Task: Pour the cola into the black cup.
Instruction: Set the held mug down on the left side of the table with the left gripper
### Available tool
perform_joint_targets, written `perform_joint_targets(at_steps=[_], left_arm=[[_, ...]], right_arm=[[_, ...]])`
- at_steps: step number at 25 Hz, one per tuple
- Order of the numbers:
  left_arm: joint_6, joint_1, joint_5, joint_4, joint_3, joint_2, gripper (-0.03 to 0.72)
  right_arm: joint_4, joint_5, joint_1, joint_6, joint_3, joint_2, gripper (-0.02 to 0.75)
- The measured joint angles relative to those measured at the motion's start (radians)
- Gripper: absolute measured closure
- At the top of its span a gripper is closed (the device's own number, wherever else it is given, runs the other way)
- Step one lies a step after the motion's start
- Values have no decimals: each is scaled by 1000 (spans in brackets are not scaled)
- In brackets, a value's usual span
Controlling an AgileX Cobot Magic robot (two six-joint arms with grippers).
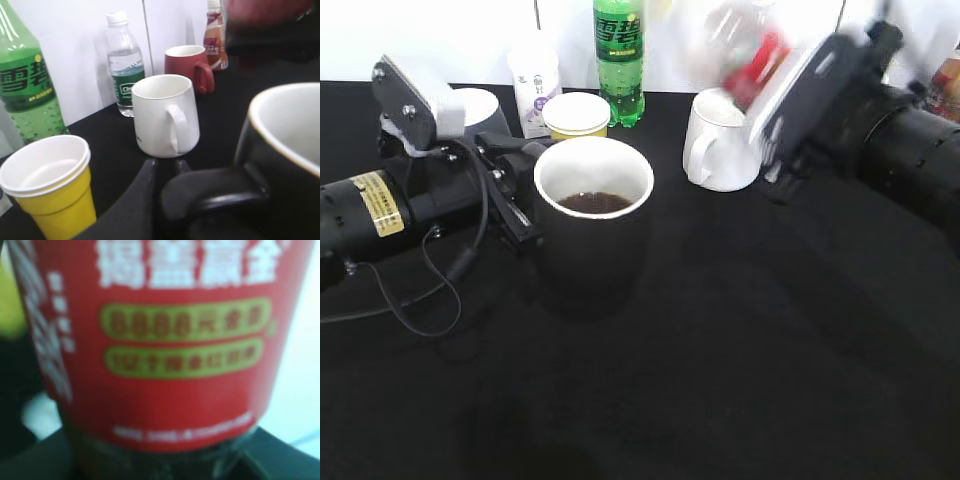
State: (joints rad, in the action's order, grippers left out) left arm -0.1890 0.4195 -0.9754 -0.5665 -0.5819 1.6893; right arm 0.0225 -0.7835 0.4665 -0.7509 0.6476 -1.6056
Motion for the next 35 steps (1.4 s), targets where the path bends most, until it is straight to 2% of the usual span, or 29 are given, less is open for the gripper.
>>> perform_joint_targets(at_steps=[3, 4, 6, 8, 10, 14, 17, 20, 28, 33, 35], left_arm=[[0, 0, -2, 73, 0, 0, 629], [0, 0, -4, 108, 0, 0, 629], [0, -4, -6, 179, 0, -1, 629], [0, -40, 17, 209, -5, -30, 629], [1, -114, 57, 213, -31, -84, 629], [1, -322, 131, 180, -134, -121, 629], [0, -484, 128, 177, -246, -62, 629], [0, -568, 121, 179, -338, 87, 629], [14, -566, 68, 223, -657, 497, 630], [4, -517, 87, 245, -727, 612, 630], [-7, -517, 98, 262, -743, 632, 631]], right_arm=[[0, -1, 0, 541, 0, 0, 366], [0, -3, 0, 636, 0, 0, 367], [-10, -8, 0, 711, 0, 2, 367], [-69, -11, 0, 719, -1, 19, 367], [-83, -10, -15, 721, -2, 37, 367], [-108, -8, -48, 721, -2, 38, 367], [-133, -9, -76, 720, -2, 39, 367], [-145, -10, -121, 719, -2, 39, 367], [-143, -11, -139, 719, -2, 39, 367], [-143, -11, -139, 718, -2, 39, 367], [-143, -11, -139, 718, -2, 39, 367]])
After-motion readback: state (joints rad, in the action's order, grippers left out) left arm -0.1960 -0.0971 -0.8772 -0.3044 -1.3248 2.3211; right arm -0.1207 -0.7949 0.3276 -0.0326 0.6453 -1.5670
